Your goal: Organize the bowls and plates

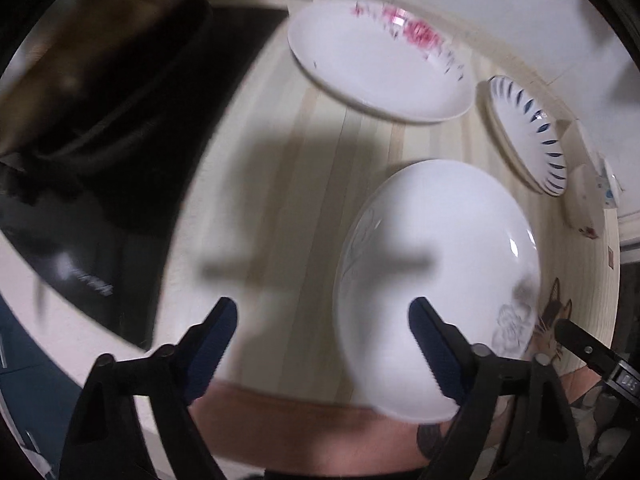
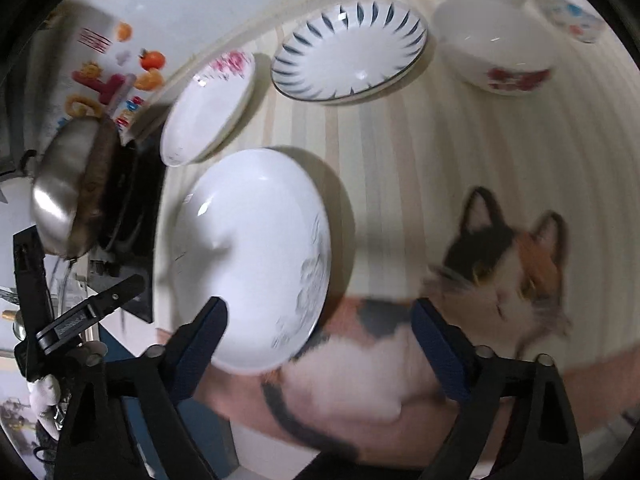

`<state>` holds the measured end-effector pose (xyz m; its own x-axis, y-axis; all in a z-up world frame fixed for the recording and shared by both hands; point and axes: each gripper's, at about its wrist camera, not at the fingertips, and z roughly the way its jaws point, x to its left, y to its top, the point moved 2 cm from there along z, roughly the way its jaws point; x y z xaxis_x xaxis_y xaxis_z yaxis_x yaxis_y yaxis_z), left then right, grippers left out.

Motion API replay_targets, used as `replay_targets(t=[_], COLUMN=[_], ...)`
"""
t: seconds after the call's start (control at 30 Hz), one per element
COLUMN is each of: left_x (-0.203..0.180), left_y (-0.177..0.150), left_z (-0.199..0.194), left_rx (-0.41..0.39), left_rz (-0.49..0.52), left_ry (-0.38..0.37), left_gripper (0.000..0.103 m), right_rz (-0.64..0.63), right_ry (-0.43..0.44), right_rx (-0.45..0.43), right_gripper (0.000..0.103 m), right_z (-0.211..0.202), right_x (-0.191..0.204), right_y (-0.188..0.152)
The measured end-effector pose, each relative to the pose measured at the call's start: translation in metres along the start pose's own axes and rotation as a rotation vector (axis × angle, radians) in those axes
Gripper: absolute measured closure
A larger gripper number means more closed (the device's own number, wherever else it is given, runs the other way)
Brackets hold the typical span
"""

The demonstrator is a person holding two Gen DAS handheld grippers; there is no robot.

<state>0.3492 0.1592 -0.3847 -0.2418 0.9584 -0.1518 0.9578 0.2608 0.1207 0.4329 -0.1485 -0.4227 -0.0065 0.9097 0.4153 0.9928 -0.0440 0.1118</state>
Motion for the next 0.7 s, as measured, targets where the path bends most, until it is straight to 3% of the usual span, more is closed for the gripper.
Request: replay_targets(t=[0.13, 0.2, 0.27, 0.37, 0.7], left_x=[-0.008, -0.013, -0.015, -0.016, -0.028], left_y=[0.007, 0.01, 0.012, 0.012, 0.006], left_z=[0.022, 0.029, 0.033, 0.033, 0.024], left_rx=[0.055, 0.069, 0.073, 0.071, 0.04], left_rz=[0.005, 0.021, 0.025, 0.021, 0.031], left_ry=[-0.033, -0.033, -0.035, -0.045, -0.001], left_gripper=[0.046, 0.052, 0.06, 0.071, 0.071], right_rz=[-0.038, -0.061, -0.07, -0.087, -0.128], right_ry=[0.017, 0.02, 0.016, 0.009, 0.036], right_rx=[0.076, 0.105, 0.138, 0.167, 0.147], right_gripper=[0.037, 0.049, 0.069, 0.085, 0.087], right_z=[0.035, 0.05, 0.061, 0.072, 0.069], right_x=[0.001, 0.006, 0.008, 0.01, 0.013], right_y=[0.026, 0.036, 0.039, 0.042, 0.045])
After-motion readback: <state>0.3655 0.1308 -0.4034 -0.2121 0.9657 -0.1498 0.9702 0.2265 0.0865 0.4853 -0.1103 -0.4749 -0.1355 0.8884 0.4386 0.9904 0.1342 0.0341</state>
